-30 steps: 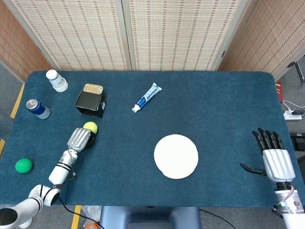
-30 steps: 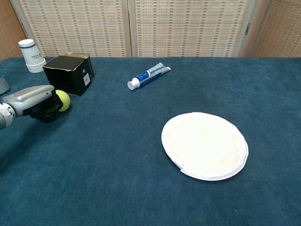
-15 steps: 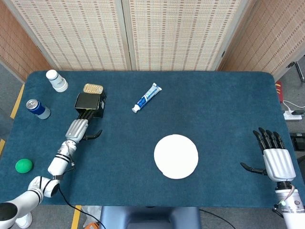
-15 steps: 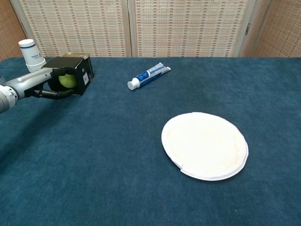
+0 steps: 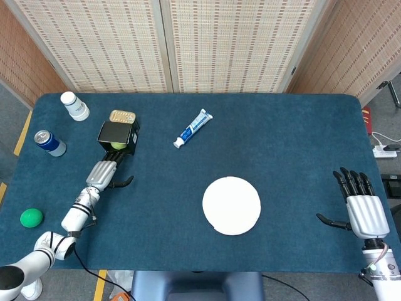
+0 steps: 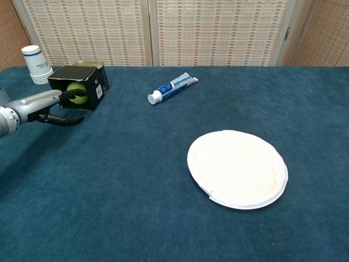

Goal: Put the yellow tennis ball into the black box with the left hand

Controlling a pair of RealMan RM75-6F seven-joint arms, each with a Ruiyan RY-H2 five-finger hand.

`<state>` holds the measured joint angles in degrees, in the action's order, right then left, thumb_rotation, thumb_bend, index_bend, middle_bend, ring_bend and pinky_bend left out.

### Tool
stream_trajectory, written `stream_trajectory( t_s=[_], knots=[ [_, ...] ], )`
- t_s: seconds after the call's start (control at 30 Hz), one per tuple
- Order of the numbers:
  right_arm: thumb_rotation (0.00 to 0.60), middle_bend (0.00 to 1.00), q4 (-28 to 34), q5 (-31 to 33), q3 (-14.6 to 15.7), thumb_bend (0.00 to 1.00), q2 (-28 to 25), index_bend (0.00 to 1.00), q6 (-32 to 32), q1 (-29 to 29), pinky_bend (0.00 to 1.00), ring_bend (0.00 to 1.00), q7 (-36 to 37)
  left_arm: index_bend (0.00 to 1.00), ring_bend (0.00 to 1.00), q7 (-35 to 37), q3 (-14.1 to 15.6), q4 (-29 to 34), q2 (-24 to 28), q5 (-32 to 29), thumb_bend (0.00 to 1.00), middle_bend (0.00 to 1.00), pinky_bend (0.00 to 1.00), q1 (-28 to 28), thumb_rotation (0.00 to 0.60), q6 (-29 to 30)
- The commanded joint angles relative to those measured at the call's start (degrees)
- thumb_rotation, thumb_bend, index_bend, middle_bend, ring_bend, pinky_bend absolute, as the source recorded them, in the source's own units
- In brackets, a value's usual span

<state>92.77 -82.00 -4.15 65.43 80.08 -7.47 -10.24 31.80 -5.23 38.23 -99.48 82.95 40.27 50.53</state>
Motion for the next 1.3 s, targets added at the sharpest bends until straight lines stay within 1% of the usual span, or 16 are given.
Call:
stream_trajectory(
  t_s=[0.03, 0.27, 0.4, 0.5, 0.57, 0.63, 0.7, 0.73, 0.77, 0.83, 0.87, 0.93, 0.97, 1.1, 1.2, 1.3],
  knots=[
    [0.521, 0.00, -0.1, -0.2, 0.1, 0.00, -0.1, 0.07, 0.0, 0.0, 0.00, 0.00, 0.2, 0.00, 0.00, -0.1, 0.0, 0.7, 0.5, -0.1, 0.30, 0.00, 0.00, -0.2, 0.182, 0.2],
    [0.522, 0.00, -0.1, -0.4, 0.1, 0.00, -0.4, 0.07, 0.1, 0.0, 0.00, 0.00, 0.9, 0.00, 0.00, -1.9, 0.8, 3.7, 2.5, -0.1, 0.30, 0.00, 0.00, -1.3, 0.184, 0.9],
    [0.522, 0.00, -0.1, -0.5, 0.2, 0.00, -0.6, 0.07, 0.0, 0.0, 0.00, 0.00, 1.4, 0.00, 0.00, -4.4, 1.6, 7.2, 5.1, 0.1, 0.30, 0.00, 0.00, -4.0, 0.183, 4.4],
    [0.522, 0.00, -0.2, -1.0, 0.3, 0.00, -0.8, 0.07, 0.1, 0.0, 0.00, 0.00, 1.8, 0.02, 0.00, -8.1, 2.4, 12.7, 8.6, -0.1, 0.30, 0.00, 0.00, -7.4, 0.183, 8.7],
    [0.522, 0.00, -0.1, -1.4, 0.5, 0.00, -1.0, 0.07, 0.2, 0.1, 0.00, 0.00, 2.3, 0.03, 0.00, -13.1, 2.7, 18.1, 11.8, -1.1, 0.30, 0.00, 0.02, -10.6, 0.181, 12.2],
    [0.522, 0.00, -0.1, -1.9, 0.8, 0.00, -1.2, 0.07, 0.5, 0.3, 0.00, 0.00, 2.8, 0.04, 0.00, -17.0, 3.7, 24.2, 15.3, -1.7, 0.30, 0.00, 0.09, -13.8, 0.177, 15.5],
    [0.522, 0.00, -0.1, -2.8, 1.1, 0.00, -1.4, 0.07, 1.0, 0.5, 0.00, 0.00, 3.5, 0.06, 0.00, -21.6, 5.4, 30.9, 19.3, -2.0, 0.30, 0.00, 0.17, -17.9, 0.180, 19.6],
    [0.522, 0.00, -0.2, -3.2, 1.3, 0.00, -1.4, 0.07, 1.2, 0.6, 0.00, 0.00, 3.7, 0.07, 0.00, -23.0, 6.1, 33.2, 20.6, -2.0, 0.30, 0.00, 0.19, -19.9, 0.179, 22.0],
    [0.522, 0.00, -0.3, -3.7, 1.6, 0.00, -1.5, 0.07, 1.4, 0.7, 0.00, 0.00, 3.9, 0.07, 0.01, -24.2, 7.1, 35.1, 21.9, -1.6, 0.30, 0.00, 0.20, -22.5, 0.180, 25.5],
    [0.522, 0.00, -0.3, -4.4, 1.9, 0.00, -1.6, 0.07, 1.8, 0.9, 0.00, 0.00, 4.4, 0.10, 0.03, -24.1, 8.5, 36.3, 23.2, -0.5, 0.31, 0.04, 0.20, -26.9, 0.191, 31.5],
    [0.523, 0.00, -0.3, -4.6, 2.0, 0.00, -1.7, 0.07, 1.9, 1.0, 0.00, 0.00, 4.5, 0.13, 0.05, -22.7, 9.0, 36.1, 23.5, 0.2, 0.31, 0.07, 0.21, -28.4, 0.235, 33.7],
    [0.521, 0.00, -0.4, -5.0, 2.1, 0.00, -1.7, 0.07, 1.9, 1.0, 0.00, 0.00, 4.6, 0.20, 0.12, -20.5, 9.6, 34.6, 23.8, 1.0, 0.33, 0.16, 0.25, -31.3, 0.336, 37.4],
    [0.521, 0.00, -0.4, -5.2, 2.2, 0.00, -1.7, 0.07, 1.9, 1.0, 0.00, 0.00, 4.5, 0.23, 0.14, -19.2, 9.8, 33.4, 23.9, 1.3, 0.33, 0.20, 0.28, -32.7, 0.368, 39.2],
    [0.521, 0.00, -0.4, -5.8, 2.5, 0.00, -1.6, 0.07, 2.1, 1.0, 0.00, 0.00, 4.5, 0.26, 0.17, -13.6, 9.6, 31.5, 24.8, 1.4, 0.35, 0.23, 0.30, -35.6, 0.384, 41.8],
    [0.522, 0.00, -0.6, -5.9, 2.6, 0.00, -1.5, 0.07, 2.3, 1.2, 0.00, 0.00, 4.6, 0.27, 0.17, -12.9, 9.4, 30.4, 24.7, 1.4, 0.35, 0.24, 0.29, -36.1, 0.385, 40.9],
    [0.522, 0.00, -0.9, -5.6, 2.5, 0.00, -1.4, 0.07, 2.2, 1.3, 0.00, 0.00, 5.0, 0.26, 0.17, -12.5, 8.8, 29.3, 23.8, 1.9, 0.35, 0.24, 0.24, -36.4, 0.385, 41.3]
  ],
)
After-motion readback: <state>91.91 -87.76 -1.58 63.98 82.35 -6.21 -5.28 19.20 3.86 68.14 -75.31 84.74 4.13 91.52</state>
